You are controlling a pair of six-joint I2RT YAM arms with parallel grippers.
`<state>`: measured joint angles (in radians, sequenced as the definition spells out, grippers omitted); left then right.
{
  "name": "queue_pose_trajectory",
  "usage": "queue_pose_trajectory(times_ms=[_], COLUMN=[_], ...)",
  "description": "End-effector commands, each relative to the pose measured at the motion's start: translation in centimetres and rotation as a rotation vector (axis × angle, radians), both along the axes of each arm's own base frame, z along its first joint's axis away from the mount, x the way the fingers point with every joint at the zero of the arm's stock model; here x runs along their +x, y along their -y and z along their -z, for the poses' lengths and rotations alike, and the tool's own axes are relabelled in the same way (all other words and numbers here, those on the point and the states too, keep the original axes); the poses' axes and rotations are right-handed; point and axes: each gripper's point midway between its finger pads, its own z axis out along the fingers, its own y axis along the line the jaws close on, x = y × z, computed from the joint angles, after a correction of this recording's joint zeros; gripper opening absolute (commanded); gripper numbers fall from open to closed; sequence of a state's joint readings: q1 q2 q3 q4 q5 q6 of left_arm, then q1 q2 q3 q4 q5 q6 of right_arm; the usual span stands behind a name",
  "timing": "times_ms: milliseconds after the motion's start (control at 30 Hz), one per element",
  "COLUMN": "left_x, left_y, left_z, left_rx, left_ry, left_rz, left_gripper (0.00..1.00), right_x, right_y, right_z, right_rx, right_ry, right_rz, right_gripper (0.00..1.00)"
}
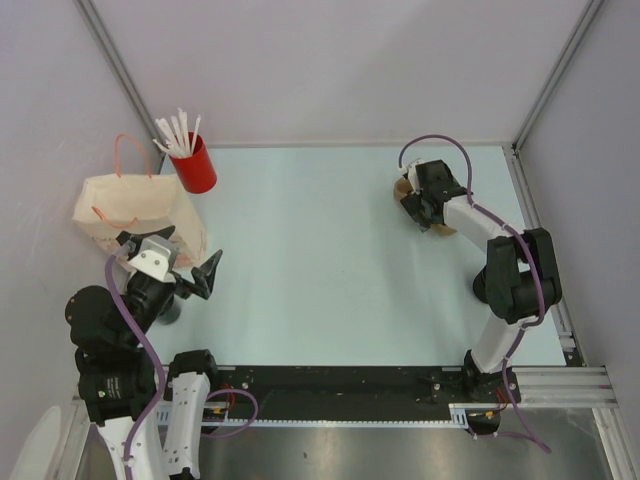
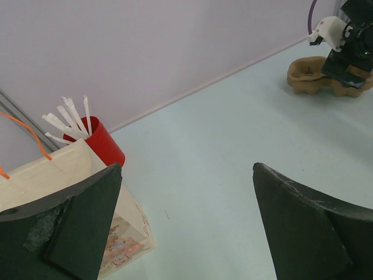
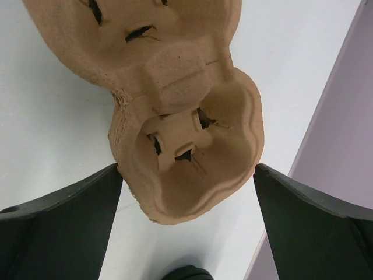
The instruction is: Pack the takeout coffee
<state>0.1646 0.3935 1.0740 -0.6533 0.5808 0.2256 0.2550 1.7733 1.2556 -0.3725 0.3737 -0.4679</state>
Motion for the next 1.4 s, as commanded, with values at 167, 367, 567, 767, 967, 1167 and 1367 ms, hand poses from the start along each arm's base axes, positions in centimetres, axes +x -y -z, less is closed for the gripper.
queue_pose_trajectory(times_ms=[167, 367, 567, 767, 967, 1167, 1367], left_x=[-0.2, -0.1, -0.1, 0.0, 0.0, 0.1, -0.1], left_y=[0.2, 0.3, 0.3, 0.3, 0.3, 0.3, 0.4], left_z=[-0.5, -0.5, -0.4, -0.4, -0.3, -0.4, -0.4], left_rx=[-0.011, -0.012, -0.015, -0.019, -0.02, -0.022, -0.021], left_ry=[0.024, 0.024, 0.021, 0.017, 0.015, 0.013, 0.016], left_rz=[0.011, 0.012, 0.013, 0.014, 0.013, 0.016, 0.024], left_gripper=[1.0, 0.99, 1.0, 0.99, 0.99, 0.99, 1.0], right_x=[1.8, 2.9, 4.7, 7.2, 7.4, 5.1, 3.5], right_y=[3.3, 6.1, 8.6, 11.6, 12.9, 9.7, 6.0], right_z=[-0.2, -0.6, -0.9, -2.2, -4.1, -3.4, -4.4], right_rx=[-0.103, -0.149, -0.179, -0.145, -0.041, 0.092, 0.219], right_ry=[0.064, 0.104, 0.158, 0.216, 0.216, 0.094, 0.044], right_rz=[0.061, 0.102, 0.128, 0.211, 0.215, 0.078, -0.075], right_gripper=[1.0, 1.0, 1.0, 1.0, 1.0, 0.99, 1.0])
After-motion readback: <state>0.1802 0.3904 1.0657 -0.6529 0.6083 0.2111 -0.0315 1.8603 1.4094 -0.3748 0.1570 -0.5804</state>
